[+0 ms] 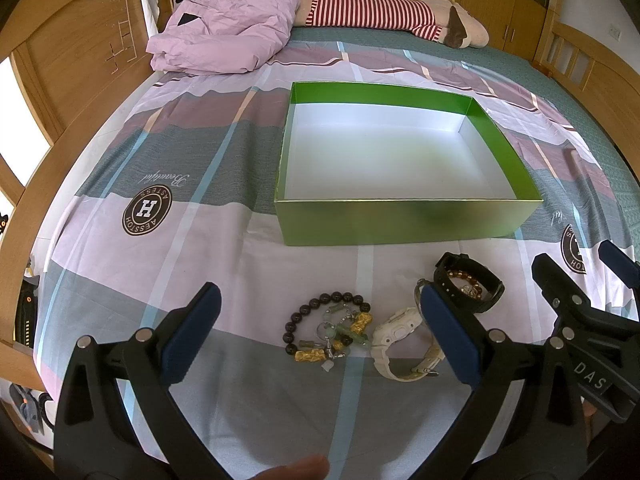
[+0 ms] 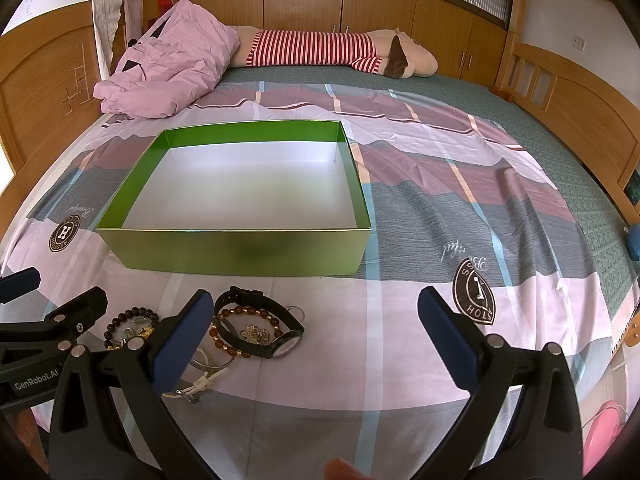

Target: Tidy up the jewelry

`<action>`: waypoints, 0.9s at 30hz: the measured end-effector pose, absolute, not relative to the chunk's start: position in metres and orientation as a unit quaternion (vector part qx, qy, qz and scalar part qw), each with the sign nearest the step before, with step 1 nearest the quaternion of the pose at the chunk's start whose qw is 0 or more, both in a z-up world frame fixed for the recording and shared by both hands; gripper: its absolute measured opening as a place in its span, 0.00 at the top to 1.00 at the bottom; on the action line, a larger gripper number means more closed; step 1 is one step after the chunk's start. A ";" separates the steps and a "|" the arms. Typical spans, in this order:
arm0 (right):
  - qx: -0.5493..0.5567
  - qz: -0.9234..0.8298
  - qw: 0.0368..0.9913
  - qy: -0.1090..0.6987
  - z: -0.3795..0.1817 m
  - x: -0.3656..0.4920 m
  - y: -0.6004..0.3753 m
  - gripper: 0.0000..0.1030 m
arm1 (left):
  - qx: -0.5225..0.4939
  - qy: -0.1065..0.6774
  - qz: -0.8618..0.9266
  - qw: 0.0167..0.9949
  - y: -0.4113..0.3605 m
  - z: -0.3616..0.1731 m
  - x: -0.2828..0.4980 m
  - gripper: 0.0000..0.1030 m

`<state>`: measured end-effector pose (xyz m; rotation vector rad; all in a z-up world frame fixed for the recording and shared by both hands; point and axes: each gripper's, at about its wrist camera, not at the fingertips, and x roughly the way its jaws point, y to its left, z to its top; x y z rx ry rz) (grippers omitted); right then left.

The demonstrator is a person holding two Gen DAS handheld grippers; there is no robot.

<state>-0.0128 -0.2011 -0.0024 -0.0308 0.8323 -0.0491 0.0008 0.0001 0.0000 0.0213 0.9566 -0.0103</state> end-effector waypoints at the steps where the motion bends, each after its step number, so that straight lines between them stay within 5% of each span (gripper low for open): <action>1: -0.015 -0.024 0.914 0.404 -0.002 -0.013 -0.201 0.01 | 0.010 0.460 -0.005 0.888 0.000 0.000 0.001 0.02; 27: -0.050 -0.044 0.903 0.425 -0.017 -0.007 -0.201 0.03 | 0.017 0.473 -0.016 0.881 -0.003 -0.014 -0.002 0.02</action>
